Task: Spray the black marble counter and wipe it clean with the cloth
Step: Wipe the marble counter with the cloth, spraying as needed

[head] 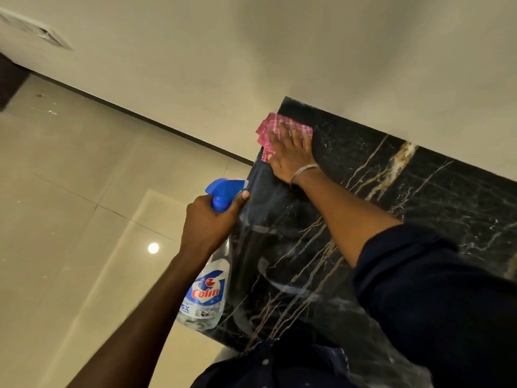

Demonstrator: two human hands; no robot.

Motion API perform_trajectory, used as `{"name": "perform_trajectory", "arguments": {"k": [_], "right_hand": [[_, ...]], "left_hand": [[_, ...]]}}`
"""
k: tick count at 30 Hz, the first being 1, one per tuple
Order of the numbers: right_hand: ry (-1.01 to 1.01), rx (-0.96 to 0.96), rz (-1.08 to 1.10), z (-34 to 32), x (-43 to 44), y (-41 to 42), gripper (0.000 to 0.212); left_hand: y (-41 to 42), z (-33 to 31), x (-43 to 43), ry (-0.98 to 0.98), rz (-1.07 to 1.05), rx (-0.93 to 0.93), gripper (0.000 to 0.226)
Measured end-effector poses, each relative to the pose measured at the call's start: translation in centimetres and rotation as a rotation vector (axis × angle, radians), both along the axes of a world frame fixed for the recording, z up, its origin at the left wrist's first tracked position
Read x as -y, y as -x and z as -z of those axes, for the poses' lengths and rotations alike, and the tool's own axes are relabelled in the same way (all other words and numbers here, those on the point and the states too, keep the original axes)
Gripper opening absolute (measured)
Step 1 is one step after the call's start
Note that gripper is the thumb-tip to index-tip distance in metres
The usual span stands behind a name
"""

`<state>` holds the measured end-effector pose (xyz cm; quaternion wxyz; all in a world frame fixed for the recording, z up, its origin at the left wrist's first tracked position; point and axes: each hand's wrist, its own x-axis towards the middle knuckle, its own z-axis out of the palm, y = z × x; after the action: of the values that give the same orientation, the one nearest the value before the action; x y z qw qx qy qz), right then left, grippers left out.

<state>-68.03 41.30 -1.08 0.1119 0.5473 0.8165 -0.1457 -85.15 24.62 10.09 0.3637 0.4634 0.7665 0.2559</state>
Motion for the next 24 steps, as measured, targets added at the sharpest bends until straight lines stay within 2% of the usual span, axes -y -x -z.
{"name": "perform_trajectory", "arguments": {"k": [7, 10, 14, 18, 21, 24], "right_hand": [[-0.024, -0.035, -0.148, 0.5, 10.5, 2.0, 0.071], [-0.032, -0.019, -0.187, 0.4, 9.2, 1.3, 0.069], [-0.021, -0.052, -0.05, -0.1, 4.0, 0.6, 0.064], [0.054, 0.013, -0.005, -0.7, -0.5, 0.7, 0.066], [0.056, -0.003, 0.024, -0.7, 1.5, 1.6, 0.068], [0.009, -0.057, -0.028, -0.3, 7.4, 3.5, 0.069]], "left_hand": [[0.4, 0.3, 0.1, 0.016, -0.025, 0.007, 0.052], [0.3, 0.4, 0.3, 0.04, -0.013, 0.011, 0.055], [0.4, 0.0, 0.7, 0.044, 0.006, -0.005, 0.059], [0.8, -0.3, 1.3, 0.053, 0.009, -0.032, 0.061], [1.1, -0.2, 1.9, 0.043, 0.001, -0.034, 0.056], [1.7, 0.2, 2.5, 0.044, -0.043, -0.014, 0.057]]}}
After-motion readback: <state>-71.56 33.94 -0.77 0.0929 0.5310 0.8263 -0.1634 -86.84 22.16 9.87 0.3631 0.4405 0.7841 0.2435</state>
